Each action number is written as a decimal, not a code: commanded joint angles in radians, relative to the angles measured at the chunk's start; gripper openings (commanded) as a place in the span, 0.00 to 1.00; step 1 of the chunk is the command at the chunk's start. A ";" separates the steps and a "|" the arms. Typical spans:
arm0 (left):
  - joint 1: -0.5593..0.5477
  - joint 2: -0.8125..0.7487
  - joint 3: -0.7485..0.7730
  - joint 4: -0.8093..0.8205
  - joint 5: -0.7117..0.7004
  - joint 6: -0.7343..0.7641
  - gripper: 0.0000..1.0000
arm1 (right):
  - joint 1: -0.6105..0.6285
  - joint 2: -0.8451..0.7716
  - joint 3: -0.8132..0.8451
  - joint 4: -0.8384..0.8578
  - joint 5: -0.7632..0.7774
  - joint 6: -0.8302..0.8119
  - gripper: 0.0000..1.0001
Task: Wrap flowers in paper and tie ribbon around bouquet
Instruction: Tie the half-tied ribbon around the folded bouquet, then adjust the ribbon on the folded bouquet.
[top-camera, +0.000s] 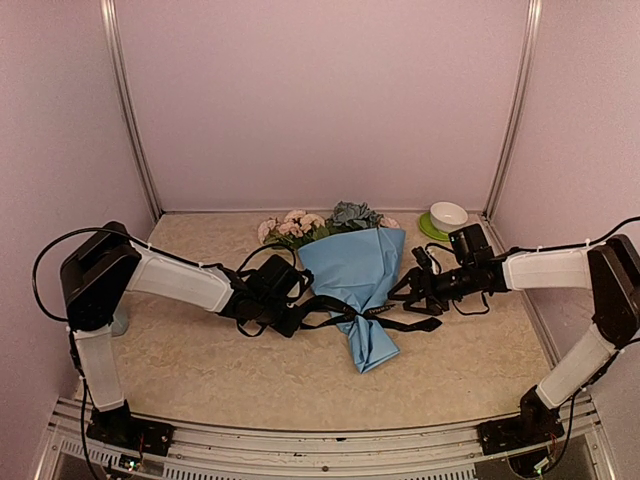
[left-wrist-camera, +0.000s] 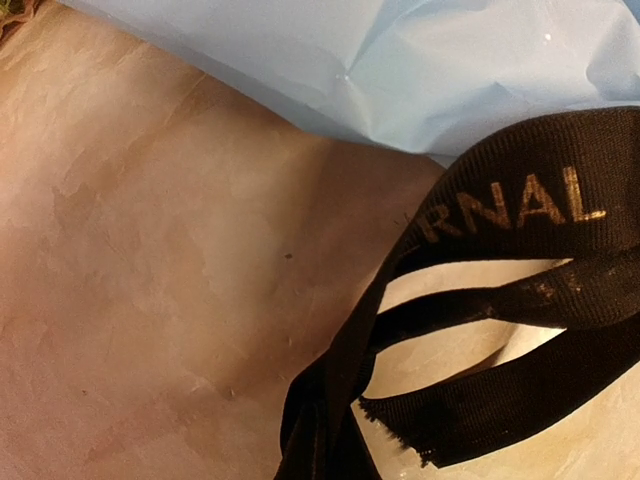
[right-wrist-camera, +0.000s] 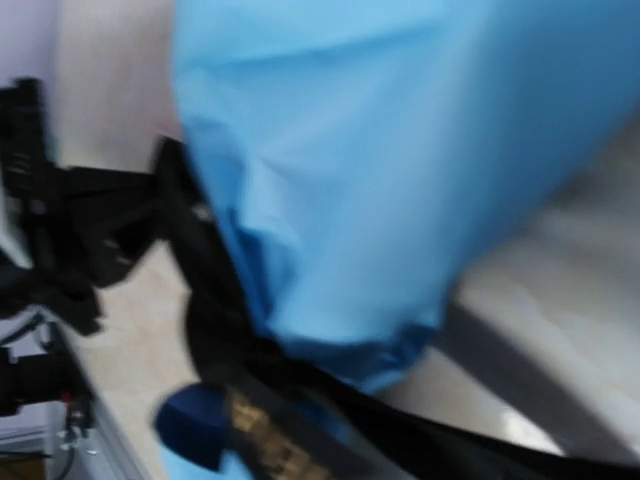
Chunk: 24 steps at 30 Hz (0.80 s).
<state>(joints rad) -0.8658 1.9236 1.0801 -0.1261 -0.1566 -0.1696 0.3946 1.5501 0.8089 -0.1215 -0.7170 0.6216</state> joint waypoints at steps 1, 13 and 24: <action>-0.009 0.052 0.013 -0.075 -0.004 0.020 0.00 | 0.017 0.047 -0.016 0.101 -0.093 0.071 0.70; -0.012 0.053 0.021 -0.086 -0.020 0.033 0.00 | 0.036 0.130 0.020 0.096 -0.116 0.047 0.61; -0.008 0.052 0.004 -0.076 -0.028 0.035 0.00 | 0.053 0.066 0.039 0.013 -0.019 -0.002 0.00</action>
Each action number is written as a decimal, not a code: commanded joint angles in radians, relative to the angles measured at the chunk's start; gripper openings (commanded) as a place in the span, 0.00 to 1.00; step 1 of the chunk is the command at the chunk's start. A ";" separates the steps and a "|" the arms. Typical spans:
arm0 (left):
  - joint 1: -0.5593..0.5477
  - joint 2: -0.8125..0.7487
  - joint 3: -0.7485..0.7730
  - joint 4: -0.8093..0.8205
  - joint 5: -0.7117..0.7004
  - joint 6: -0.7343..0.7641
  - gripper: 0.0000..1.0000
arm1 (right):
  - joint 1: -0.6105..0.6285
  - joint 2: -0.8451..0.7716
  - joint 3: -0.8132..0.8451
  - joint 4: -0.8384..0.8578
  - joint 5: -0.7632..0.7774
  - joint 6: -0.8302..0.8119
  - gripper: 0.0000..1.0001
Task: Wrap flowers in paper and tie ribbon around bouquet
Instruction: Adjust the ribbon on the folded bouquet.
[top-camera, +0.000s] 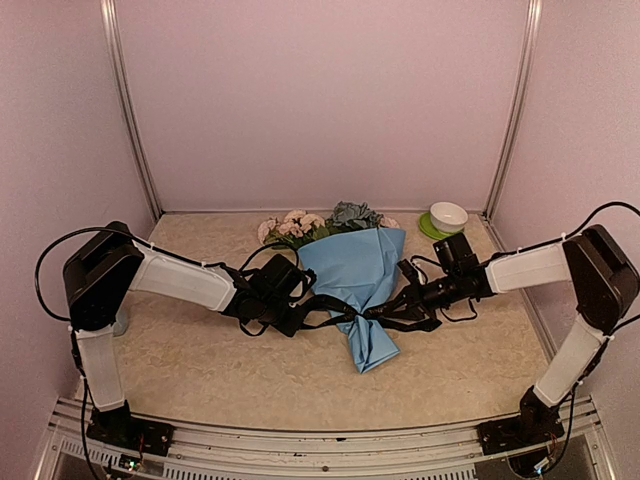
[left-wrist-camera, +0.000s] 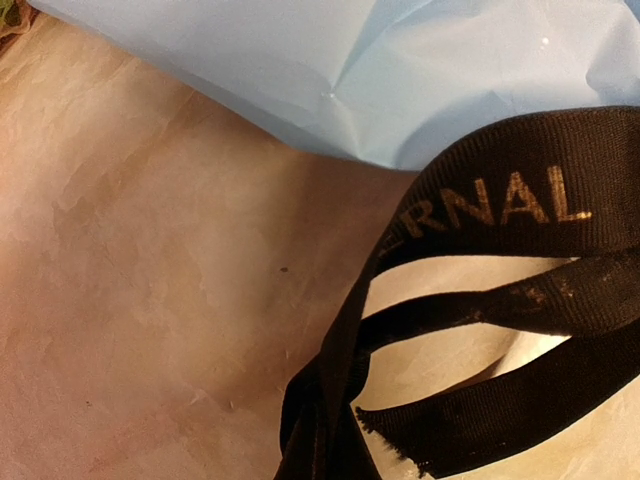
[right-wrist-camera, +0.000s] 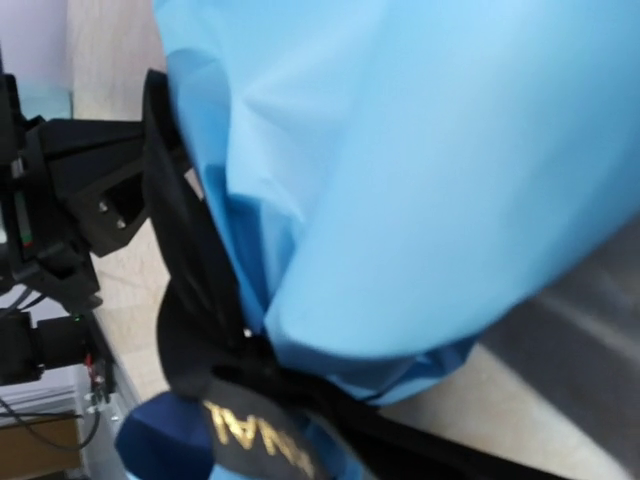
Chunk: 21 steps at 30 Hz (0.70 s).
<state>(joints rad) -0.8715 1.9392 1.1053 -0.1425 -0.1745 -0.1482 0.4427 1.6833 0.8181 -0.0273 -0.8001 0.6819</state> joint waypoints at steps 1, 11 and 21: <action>0.000 0.038 -0.024 -0.058 -0.011 0.015 0.00 | 0.004 -0.079 0.031 -0.112 0.077 -0.078 0.00; 0.020 0.054 -0.034 -0.048 0.000 0.016 0.00 | 0.004 -0.287 0.070 -0.495 0.105 -0.278 0.00; 0.028 0.071 -0.019 -0.049 0.010 0.026 0.00 | 0.090 -0.398 0.065 -0.719 0.022 -0.374 0.00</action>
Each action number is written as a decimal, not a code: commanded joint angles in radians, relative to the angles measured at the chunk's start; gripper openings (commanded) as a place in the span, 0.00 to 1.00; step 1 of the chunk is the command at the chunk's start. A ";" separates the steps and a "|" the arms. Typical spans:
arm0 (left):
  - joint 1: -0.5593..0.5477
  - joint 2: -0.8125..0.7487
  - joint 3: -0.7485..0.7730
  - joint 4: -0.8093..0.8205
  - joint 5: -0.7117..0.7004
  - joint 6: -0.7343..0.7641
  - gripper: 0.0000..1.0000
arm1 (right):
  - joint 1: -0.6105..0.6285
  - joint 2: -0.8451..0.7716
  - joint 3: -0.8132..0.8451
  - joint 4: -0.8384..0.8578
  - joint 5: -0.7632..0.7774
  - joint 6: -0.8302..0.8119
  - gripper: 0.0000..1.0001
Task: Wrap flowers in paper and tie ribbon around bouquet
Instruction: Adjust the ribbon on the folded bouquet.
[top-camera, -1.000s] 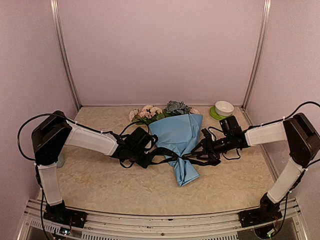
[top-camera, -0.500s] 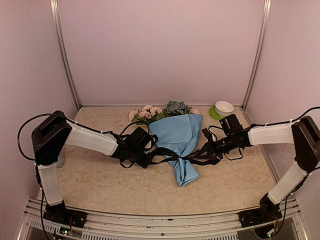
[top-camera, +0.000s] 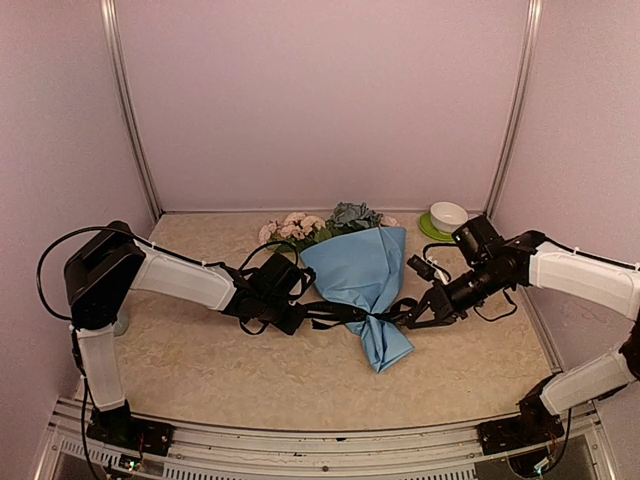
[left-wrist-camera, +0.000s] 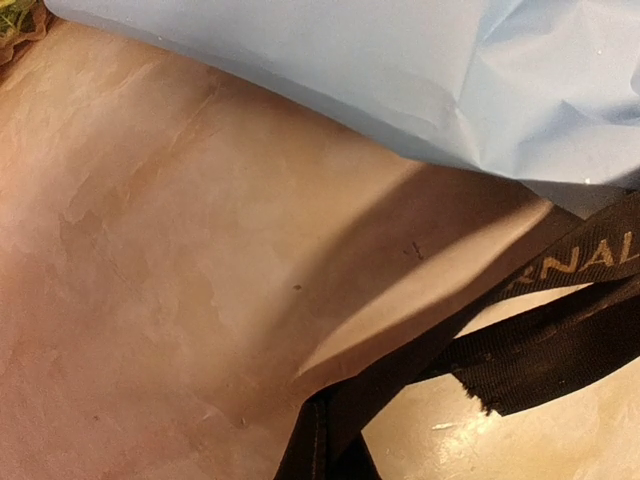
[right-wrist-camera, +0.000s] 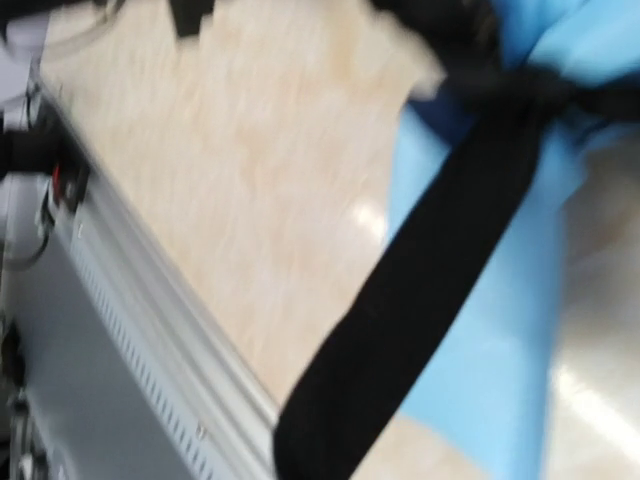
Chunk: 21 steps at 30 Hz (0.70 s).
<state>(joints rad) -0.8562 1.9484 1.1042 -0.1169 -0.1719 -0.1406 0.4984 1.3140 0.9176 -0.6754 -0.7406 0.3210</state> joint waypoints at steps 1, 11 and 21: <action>0.012 0.063 -0.018 -0.076 0.008 0.017 0.00 | 0.041 -0.037 -0.042 -0.048 -0.061 -0.001 0.00; 0.015 0.058 -0.025 -0.078 0.000 0.017 0.00 | 0.231 -0.051 -0.106 -0.069 -0.193 -0.036 0.07; 0.011 0.056 -0.026 -0.084 -0.001 0.021 0.00 | -0.085 -0.050 0.084 0.034 0.038 -0.048 0.96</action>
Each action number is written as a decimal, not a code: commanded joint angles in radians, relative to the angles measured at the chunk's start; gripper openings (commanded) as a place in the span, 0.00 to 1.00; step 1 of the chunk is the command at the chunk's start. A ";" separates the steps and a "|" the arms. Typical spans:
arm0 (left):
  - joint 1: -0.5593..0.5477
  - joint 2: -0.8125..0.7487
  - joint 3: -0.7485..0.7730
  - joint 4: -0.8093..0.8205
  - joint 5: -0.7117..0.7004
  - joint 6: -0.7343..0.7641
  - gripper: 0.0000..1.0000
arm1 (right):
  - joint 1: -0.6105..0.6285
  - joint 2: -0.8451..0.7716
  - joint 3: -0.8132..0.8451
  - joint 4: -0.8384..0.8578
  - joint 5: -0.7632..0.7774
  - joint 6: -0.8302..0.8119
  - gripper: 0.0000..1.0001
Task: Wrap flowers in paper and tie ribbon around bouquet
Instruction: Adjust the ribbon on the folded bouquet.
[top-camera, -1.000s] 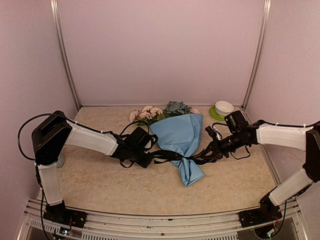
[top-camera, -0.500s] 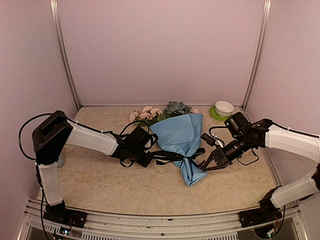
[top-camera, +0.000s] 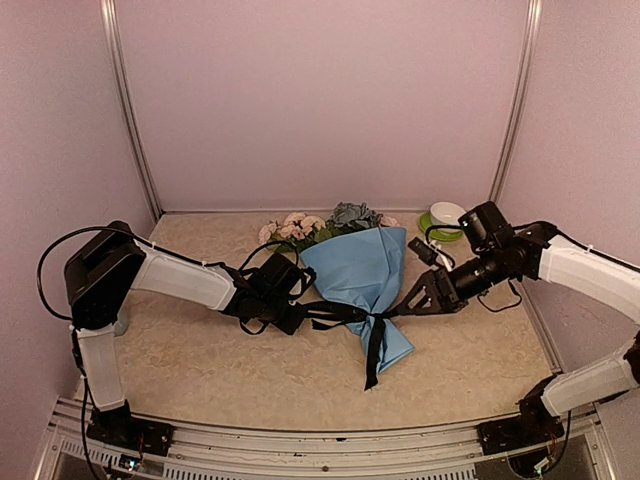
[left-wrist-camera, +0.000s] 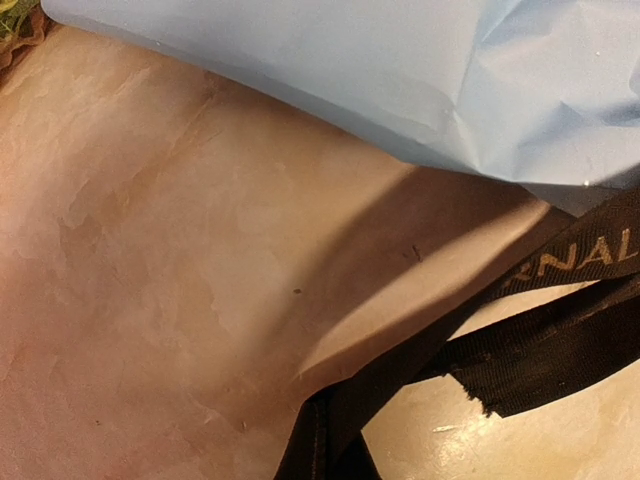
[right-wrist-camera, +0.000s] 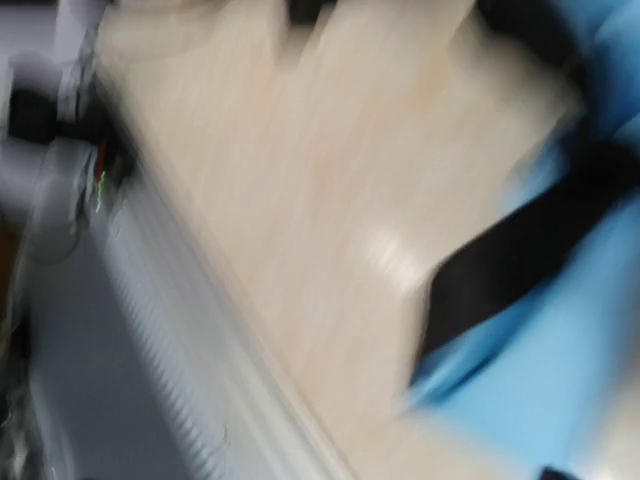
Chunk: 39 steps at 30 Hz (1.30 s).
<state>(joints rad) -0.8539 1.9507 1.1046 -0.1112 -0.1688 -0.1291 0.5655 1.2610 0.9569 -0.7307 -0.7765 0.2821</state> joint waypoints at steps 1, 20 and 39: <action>0.009 0.053 -0.026 -0.091 -0.005 0.010 0.00 | -0.185 0.027 0.038 0.120 0.097 0.005 1.00; -0.005 0.064 0.009 -0.111 0.000 0.005 0.00 | -0.200 0.543 0.011 0.523 0.309 0.120 0.75; 0.054 0.000 -0.072 -0.163 0.024 -0.104 0.00 | -0.247 0.422 -0.083 0.514 0.344 0.128 0.00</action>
<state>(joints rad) -0.8371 1.9446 1.1046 -0.1280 -0.1528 -0.1795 0.3443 1.7485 0.8978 -0.1909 -0.5083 0.4374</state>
